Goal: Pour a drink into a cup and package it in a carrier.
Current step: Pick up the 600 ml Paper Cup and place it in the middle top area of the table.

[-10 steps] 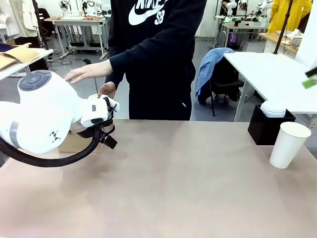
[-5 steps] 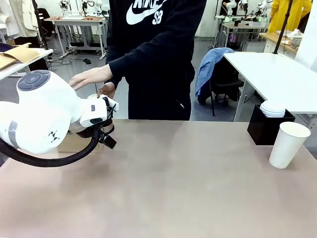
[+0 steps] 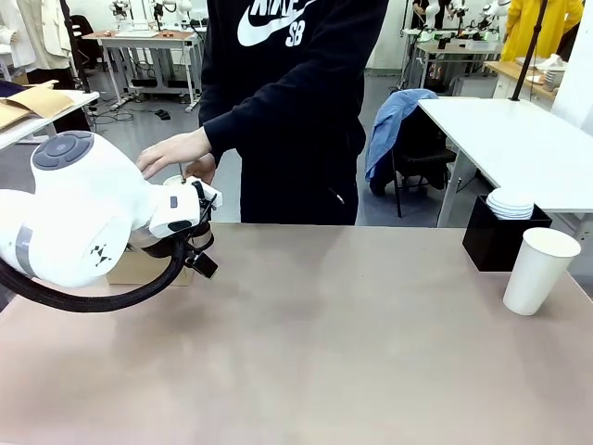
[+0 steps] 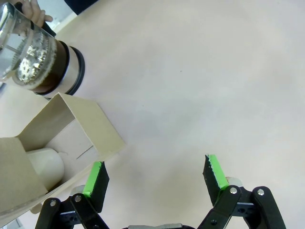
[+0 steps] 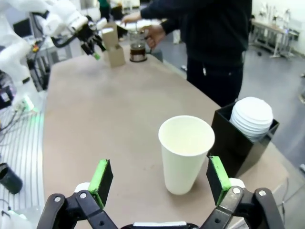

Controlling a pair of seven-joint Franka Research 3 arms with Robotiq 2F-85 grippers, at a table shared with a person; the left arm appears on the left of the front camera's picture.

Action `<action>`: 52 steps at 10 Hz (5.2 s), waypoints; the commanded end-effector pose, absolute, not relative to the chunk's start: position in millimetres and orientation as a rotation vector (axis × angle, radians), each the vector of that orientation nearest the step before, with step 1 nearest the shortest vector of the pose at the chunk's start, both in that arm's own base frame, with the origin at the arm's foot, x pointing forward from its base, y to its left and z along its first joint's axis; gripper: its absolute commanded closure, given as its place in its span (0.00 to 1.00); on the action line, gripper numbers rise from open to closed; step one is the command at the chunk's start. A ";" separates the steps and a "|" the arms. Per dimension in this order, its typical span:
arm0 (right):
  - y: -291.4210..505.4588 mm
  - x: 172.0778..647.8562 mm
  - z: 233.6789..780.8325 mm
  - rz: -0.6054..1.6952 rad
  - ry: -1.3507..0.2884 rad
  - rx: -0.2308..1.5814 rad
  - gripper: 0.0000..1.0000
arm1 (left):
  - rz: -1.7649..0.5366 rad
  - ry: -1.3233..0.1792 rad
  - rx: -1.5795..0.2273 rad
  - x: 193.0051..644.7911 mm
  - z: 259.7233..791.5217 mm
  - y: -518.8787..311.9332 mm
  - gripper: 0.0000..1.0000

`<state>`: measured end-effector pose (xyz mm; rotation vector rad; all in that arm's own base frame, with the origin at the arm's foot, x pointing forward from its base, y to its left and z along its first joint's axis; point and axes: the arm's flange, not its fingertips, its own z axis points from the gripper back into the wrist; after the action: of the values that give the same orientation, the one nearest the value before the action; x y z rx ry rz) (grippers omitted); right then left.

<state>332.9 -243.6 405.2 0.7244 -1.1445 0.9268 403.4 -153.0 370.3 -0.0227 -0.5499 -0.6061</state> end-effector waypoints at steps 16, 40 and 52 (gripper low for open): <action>-211.4 418.3 258.1 0.933 -1.325 0.907 0.00 | -0.605 -0.550 -0.024 403.5 370.4 -152.2 0.00; -142.4 443.7 254.2 0.916 -1.261 1.018 0.19 | -0.605 -0.550 -0.024 403.5 370.4 -152.2 0.00; 102.4 558.3 374.8 0.795 -1.463 0.814 0.19 | -0.605 -0.550 -0.024 403.5 370.4 -152.2 0.00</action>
<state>538.3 96.5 388.6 0.8505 -1.4038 0.7853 403.5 -152.9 370.1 -0.0220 -0.5493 -0.6059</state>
